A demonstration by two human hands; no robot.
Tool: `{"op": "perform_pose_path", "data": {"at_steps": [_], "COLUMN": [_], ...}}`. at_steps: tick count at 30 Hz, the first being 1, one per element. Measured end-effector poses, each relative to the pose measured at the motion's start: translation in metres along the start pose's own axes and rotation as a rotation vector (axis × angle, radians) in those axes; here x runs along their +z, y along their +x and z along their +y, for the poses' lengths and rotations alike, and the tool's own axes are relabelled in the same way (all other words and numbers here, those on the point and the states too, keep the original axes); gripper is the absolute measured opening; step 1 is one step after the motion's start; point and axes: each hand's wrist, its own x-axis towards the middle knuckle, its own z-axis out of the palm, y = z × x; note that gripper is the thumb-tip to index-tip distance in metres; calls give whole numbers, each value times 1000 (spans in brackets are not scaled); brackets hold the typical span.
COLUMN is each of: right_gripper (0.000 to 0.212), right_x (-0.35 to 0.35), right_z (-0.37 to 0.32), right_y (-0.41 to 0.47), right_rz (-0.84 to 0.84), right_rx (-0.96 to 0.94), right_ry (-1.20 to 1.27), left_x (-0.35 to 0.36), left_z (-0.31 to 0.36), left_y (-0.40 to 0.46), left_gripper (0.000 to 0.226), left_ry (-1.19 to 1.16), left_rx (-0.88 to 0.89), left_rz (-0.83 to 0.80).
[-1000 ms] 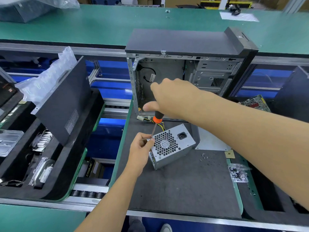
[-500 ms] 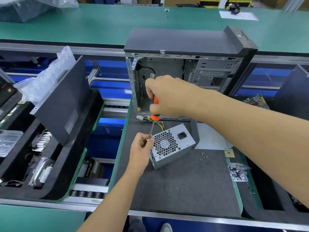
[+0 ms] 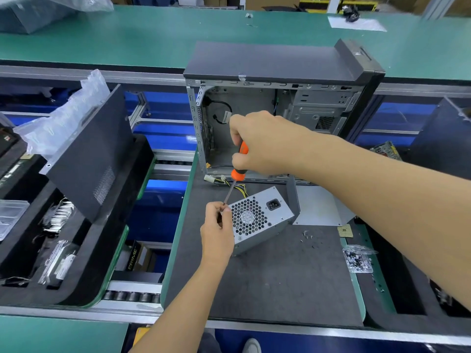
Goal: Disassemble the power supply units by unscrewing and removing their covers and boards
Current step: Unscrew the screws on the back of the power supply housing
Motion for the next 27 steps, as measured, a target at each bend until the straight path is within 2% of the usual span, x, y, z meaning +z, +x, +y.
{"op": "perform_pose_path", "data": {"at_steps": [5,12,16,19,24,27], "right_gripper": [24,24,25,25,25,24], "right_x": [3,6,7,8,7,8], "right_z": [2,6,10,14,19,22], "right_y": [-4,-9,-12,-15,-20,-23], "right_rz": [8,25,21,17,4,2], "right_rx": [7,20,34,42,54,63], "right_ry": [-3,-8,6,6,10,12], "left_x": [0,4,17,21,12,7], "left_z": [1,6,12,13,16,17], "left_y": [1,7,10,17,21,24], "left_gripper": [14,15,22,16,19,19], "left_ry": [35,79,-177,-416,-680,-787], "left_rx": [-39,-131,-472,-663,-810,-831], "left_rz": [-16,57,136,186,241,258]}}
